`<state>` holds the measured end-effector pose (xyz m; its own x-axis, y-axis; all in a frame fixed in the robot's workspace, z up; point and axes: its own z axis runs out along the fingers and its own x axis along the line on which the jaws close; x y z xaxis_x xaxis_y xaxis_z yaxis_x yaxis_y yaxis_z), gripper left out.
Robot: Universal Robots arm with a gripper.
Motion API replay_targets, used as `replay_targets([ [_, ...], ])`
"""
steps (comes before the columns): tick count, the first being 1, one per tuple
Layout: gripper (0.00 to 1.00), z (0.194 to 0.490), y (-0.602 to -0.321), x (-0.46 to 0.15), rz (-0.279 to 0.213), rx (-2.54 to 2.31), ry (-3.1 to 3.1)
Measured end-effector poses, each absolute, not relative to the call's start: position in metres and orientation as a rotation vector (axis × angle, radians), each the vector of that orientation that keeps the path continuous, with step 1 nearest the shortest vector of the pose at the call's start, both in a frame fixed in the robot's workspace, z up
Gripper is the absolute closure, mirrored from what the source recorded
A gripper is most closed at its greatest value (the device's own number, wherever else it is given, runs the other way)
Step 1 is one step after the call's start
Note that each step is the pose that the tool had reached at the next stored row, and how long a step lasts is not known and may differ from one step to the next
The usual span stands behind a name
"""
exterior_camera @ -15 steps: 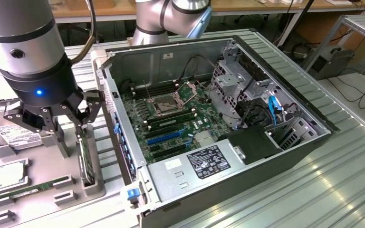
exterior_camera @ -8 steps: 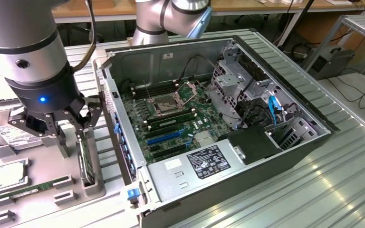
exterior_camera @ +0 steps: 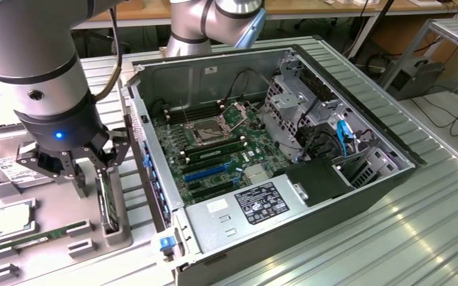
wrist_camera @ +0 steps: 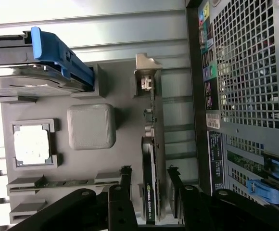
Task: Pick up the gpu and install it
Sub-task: 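Pick up the gpu and move the gpu toward the slot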
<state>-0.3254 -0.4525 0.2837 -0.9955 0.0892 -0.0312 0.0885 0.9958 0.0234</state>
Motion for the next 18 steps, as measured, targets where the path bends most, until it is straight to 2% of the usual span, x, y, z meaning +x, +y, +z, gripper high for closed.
replay_targets([
  [18, 0.58, 0.261, -0.452, -0.329, 0.036, 0.137, 3.083],
])
